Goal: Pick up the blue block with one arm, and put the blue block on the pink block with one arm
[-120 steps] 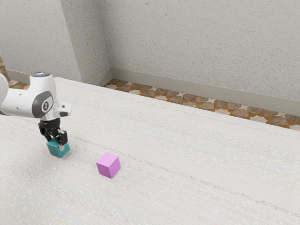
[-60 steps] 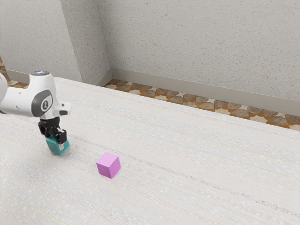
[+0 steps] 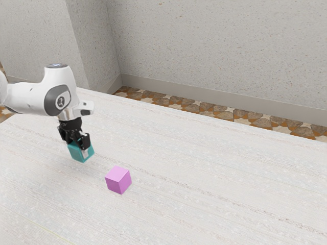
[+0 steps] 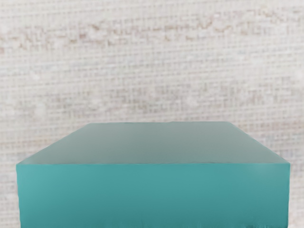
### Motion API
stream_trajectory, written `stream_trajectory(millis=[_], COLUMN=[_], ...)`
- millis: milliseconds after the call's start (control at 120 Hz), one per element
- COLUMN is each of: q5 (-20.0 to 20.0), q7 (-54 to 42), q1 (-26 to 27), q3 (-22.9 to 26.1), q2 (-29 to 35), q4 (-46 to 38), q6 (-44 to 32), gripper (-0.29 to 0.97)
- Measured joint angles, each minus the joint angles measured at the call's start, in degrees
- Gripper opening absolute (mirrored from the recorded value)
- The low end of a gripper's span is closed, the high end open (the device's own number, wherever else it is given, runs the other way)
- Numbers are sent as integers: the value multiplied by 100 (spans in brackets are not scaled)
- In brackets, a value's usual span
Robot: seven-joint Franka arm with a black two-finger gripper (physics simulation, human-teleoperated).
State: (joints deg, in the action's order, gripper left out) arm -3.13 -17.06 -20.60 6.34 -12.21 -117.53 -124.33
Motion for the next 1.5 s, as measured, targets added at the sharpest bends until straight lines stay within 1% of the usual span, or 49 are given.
stream_trajectory(millis=[267,642,817,1017,1275,1450,1500], q5=[187,230,231,232,234,225,195], q7=[463,954,1151,1333,1442,1486,1494], q1=[-3,12,13,15,71,78,80], q3=[600,1272,1433,1458,1466,1553,1564], q2=[131,208,305,389,416,701,800], q4=[-7,-137,-272,-483,-490,-431,-274], q6=[129,184,190,183,177,280,364], gripper=[38,38,38,38,57,63,64])
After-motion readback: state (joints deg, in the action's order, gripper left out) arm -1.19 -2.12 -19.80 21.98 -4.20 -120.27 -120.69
